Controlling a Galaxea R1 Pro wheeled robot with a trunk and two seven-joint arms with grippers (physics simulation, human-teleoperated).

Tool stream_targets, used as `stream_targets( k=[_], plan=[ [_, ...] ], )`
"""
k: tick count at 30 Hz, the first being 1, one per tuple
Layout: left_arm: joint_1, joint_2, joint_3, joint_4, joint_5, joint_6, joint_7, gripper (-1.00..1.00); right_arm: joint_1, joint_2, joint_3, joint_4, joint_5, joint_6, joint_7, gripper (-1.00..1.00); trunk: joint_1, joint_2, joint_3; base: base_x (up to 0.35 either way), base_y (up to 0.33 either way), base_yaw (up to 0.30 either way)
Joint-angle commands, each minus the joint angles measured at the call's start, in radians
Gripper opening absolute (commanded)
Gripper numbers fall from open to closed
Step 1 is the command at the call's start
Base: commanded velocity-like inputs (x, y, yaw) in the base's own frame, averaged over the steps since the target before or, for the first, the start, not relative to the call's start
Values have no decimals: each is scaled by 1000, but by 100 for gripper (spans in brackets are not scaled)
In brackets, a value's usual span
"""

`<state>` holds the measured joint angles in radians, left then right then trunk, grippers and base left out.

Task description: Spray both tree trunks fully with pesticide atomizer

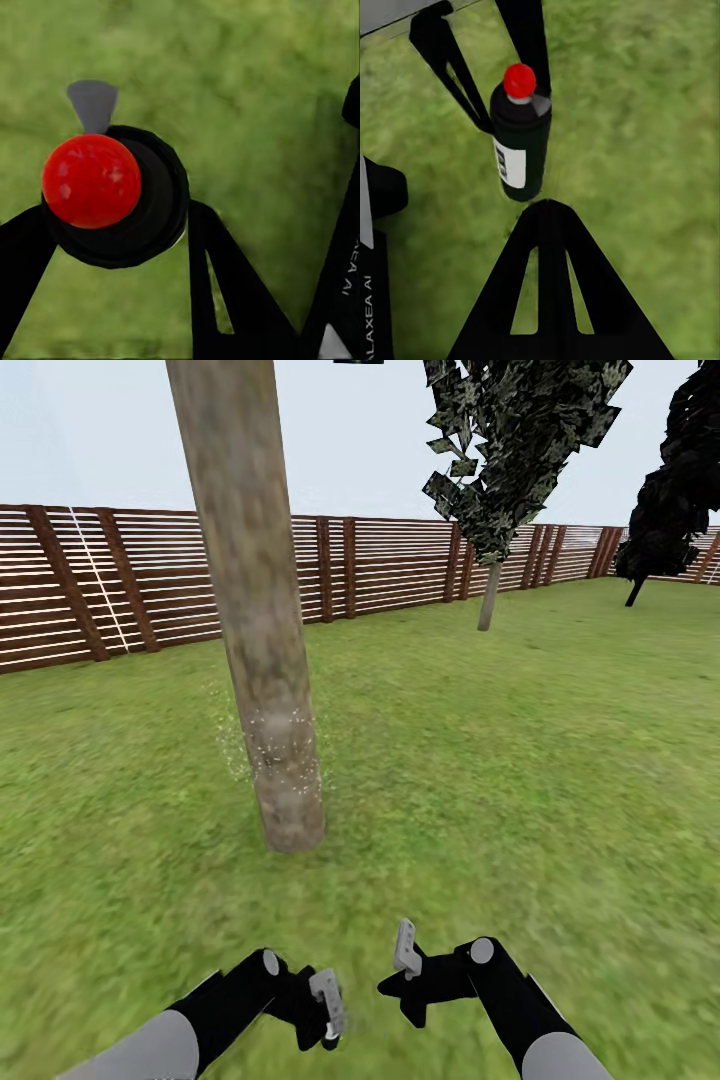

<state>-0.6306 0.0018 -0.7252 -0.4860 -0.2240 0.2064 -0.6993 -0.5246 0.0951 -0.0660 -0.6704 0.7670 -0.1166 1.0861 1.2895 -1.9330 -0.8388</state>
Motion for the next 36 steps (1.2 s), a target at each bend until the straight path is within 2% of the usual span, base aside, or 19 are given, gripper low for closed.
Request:
stream_targets(
  k=[1,3,4,7,8,10,13,14,15,16,17,19,20,21,22,24,28,31,36],
  plan=[
    [0,42,2,-1,9,2,0,-100,0,-1,0,0,0,0,0,-100,0,0,0,0,0,0],
    [-1,111,4,0,10,4,1,-100,0,-2,-2,2,0,0,0,-100,0,0,0,0,0,0],
    [-1,126,6,2,11,5,1,-100,0,-3,-2,3,0,0,-1,-100,0,0,0,0,0,0],
    [-1,190,95,13,11,4,5,-100,0,-14,-9,6,-1,-1,-5,-100,0,0,0,0,0,0],
    [-1,195,124,14,11,5,9,-100,0,-22,-10,8,-2,-1,-8,100,0,0,0,0,0,0],
    [-1,195,208,15,11,4,16,-100,0,-44,-42,25,-4,-2,-20,100,0,0,0,0,0,0],
    [1,191,410,14,12,2,23,-100,0,-54,-243,44,-4,-2,-70,100,0,0,0,0,0,0],
    [2,189,528,14,12,1,33,-100,1,-55,-340,47,-5,-3,-152,100,0,0,0,0,0,0],
    [5,187,609,14,13,0,53,-100,2,-54,-403,49,-4,-4,-238,100,0,0,0,0,0,0],
    [8,184,671,14,13,0,83,-100,4,-54,-454,50,-4,-5,-333,100,0,0,0,0,0,0],
    [9,182,709,15,15,-1,122,-100,6,-52,-496,51,-5,-6,-427,100,0,0,0,0,0,0],
    [19,171,739,16,52,-43,219,-100,41,-52,-573,66,-8,-47,-593,100,0,0,0,0,0,0],
    [53,156,746,17,101,-117,304,-100,89,-51,-644,88,-12,-154,-697,100,0,0,0,0,0,0],
    [80,146,748,17,124,-154,367,-100,121,-52,-678,113,-13,-224,-749,100,0,0,0,0,0,0],
    [109,138,749,16,147,-176,429,-100,149,-53,-705,146,-13,-271,-802,100,0,0,0,0,0,0],
    [150,135,751,16,183,-187,480,-100,165,-52,-727,162,-14,-291,-879,100,0,0,0,0,0,0],
    [171,136,751,17,234,-292,502,-100,195,-74,-737,170,-12,-343,-908,100,0,0,0,0,0,0],
    [172,130,750,18,240,-303,554,-100,198,-75,-739,235,-14,-357,-912,100,0,0,0,0,0,0],
    [172,124,749,17,242,-307,571,-100,198,-71,-741,255,-42,-359,-916,100,0,0,0,0,0,0]
  ],
)
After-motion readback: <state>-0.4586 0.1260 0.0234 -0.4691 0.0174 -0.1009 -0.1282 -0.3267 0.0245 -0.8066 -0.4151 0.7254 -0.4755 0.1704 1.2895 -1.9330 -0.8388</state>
